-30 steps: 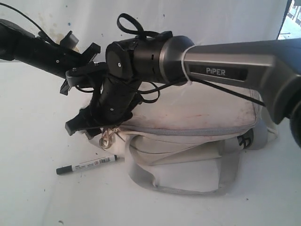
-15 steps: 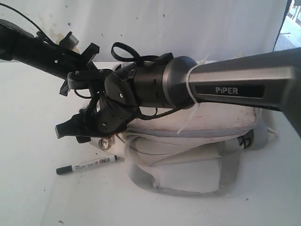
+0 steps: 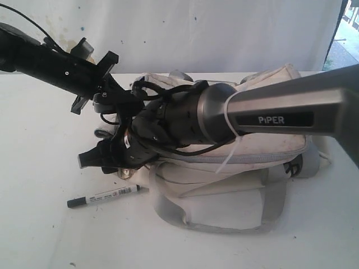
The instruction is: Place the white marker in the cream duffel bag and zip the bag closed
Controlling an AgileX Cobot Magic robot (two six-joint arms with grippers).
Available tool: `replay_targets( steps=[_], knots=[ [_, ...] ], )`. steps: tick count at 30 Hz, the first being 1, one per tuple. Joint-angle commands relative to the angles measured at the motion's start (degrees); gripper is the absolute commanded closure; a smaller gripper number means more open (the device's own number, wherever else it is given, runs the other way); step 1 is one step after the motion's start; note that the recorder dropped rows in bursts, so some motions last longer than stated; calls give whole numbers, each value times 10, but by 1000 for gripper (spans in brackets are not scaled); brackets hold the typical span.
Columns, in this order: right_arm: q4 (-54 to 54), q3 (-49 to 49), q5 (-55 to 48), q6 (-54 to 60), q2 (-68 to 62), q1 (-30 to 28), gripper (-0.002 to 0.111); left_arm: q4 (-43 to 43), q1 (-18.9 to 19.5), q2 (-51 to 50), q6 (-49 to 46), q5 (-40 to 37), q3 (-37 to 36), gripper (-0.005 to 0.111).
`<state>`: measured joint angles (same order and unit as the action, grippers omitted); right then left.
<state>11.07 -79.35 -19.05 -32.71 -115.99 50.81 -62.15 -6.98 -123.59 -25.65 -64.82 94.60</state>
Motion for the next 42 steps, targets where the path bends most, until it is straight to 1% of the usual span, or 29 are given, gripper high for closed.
replay_targets(
  steps=[1,6,9,11,16,24,26,29,32,37,40,42],
  knots=[
    [17,17,69,-5,1,0,53,-2,0,2,0,-9,1,107],
    [37,17,74,-5,-32,-4,53,-2,0,2,0,-9,1,107],
    [40,17,98,-5,-36,-13,53,-2,0,2,0,-9,1,107],
    [40,17,105,-5,-36,-22,58,-2,0,2,0,-9,1,107],
    [40,17,115,-5,-37,-29,79,-2,0,2,0,-9,1,107],
    [38,17,103,-36,-52,-29,81,-2,0,2,0,-7,1,107],
    [38,17,87,-36,-48,-29,88,-2,0,2,0,-7,1,107],
    [38,17,52,-36,-36,-29,108,-2,0,2,0,-2,1,107],
    [32,17,25,-36,-18,-29,108,-2,0,2,0,7,1,107],
    [-38,17,-24,-28,22,-29,108,-3,0,2,4,29,1,107],
    [-83,17,-71,4,43,-29,108,-3,0,2,4,39,1,107],
    [-111,17,-115,46,59,-29,108,-3,0,2,4,46,1,107]
  ],
)
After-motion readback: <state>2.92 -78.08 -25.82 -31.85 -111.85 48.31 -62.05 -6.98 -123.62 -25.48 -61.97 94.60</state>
